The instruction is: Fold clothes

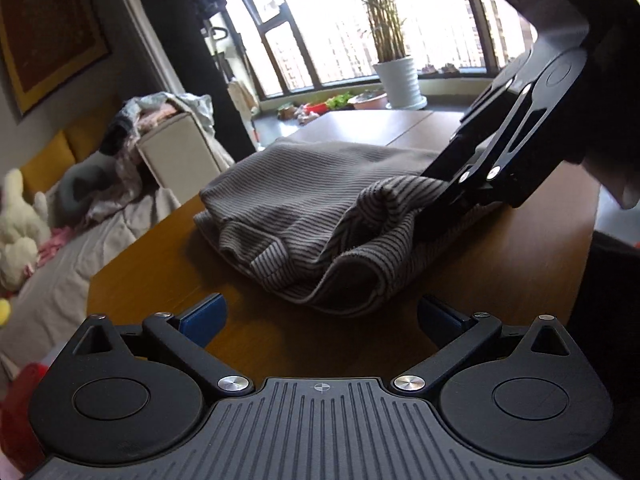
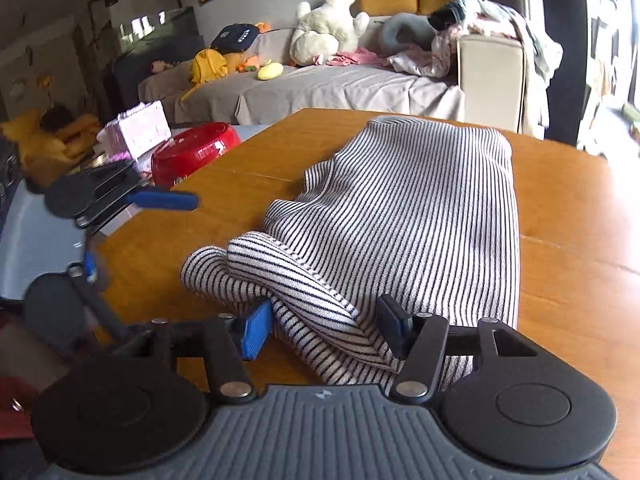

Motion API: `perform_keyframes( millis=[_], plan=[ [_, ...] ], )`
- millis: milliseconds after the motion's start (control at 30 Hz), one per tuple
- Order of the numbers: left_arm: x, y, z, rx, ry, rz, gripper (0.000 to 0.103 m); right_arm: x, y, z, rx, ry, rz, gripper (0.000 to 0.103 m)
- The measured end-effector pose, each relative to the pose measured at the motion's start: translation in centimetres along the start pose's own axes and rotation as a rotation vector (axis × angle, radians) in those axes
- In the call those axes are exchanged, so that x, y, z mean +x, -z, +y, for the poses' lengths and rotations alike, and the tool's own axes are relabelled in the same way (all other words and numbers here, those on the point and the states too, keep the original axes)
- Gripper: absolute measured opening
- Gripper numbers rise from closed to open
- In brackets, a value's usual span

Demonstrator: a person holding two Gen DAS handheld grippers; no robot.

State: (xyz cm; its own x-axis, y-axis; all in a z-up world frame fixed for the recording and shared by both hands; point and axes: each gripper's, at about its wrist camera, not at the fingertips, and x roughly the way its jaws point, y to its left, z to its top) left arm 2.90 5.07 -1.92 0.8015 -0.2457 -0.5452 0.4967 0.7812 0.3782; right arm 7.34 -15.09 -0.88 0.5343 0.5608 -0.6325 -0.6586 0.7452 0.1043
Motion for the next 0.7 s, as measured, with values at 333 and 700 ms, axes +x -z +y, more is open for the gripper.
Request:
perform_keyframes(
  millis=[333,700],
  plan=[
    [2.8,-2.0,3.9,-0.343,0.107,0.004,0.103,0.0,4.8,5.0,-0.549,0.338,-0.102,0.090],
    [-3.0,-1.0,8.2,-0.424,0.153,-0.127,0.103,-2.7,3.7,4.6,-0.488,0.265,-0.035,0.022]
  ],
)
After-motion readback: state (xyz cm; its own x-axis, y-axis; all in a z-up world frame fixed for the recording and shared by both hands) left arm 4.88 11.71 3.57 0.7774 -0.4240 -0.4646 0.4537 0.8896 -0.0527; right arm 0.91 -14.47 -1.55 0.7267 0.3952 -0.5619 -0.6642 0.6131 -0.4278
